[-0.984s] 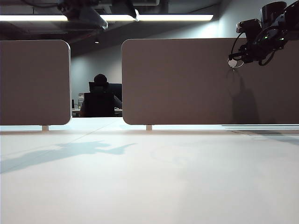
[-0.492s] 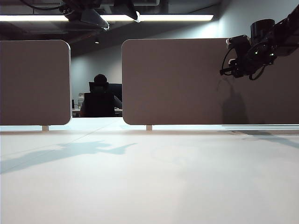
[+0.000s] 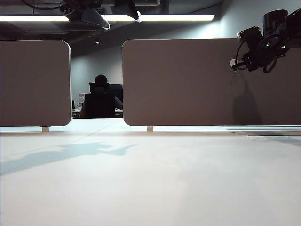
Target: Hang the earring on the hook.
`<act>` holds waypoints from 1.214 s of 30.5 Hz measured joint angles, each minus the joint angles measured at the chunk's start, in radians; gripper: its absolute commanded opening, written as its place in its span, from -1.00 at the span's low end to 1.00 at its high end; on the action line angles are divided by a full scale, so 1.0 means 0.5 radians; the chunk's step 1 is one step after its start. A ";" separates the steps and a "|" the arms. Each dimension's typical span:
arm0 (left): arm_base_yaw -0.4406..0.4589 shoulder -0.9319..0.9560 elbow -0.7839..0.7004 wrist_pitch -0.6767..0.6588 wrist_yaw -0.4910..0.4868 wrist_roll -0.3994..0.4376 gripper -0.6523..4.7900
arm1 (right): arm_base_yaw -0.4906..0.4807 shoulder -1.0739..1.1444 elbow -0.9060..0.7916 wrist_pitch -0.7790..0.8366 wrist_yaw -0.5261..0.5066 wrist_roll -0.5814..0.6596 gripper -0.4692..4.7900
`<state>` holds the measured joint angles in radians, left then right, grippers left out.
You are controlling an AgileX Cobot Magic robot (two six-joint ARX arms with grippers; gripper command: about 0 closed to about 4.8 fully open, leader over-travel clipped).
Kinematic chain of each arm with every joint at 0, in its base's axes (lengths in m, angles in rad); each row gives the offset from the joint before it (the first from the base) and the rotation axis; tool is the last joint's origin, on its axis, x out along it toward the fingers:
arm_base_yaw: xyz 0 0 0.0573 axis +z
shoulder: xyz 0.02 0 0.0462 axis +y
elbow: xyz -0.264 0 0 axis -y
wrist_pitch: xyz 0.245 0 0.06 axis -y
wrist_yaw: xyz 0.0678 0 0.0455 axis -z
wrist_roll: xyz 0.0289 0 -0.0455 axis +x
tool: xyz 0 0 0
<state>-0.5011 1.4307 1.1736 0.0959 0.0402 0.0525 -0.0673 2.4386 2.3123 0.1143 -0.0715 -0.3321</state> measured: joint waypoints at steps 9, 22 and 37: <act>0.001 0.001 0.000 0.026 0.000 0.000 1.00 | 0.010 0.035 -0.001 0.013 -0.105 -0.015 -0.83; 0.001 0.001 0.000 0.015 0.000 0.000 1.00 | 0.011 0.067 -0.001 0.011 -0.073 -0.018 -0.83; 0.001 0.002 0.000 -0.006 0.000 0.000 1.00 | 0.012 0.071 -0.001 -0.032 -0.072 -0.020 -0.28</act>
<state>-0.5007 1.4315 1.1736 0.0929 0.0402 0.0525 -0.0612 2.4741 2.3119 0.0982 -0.1074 -0.3420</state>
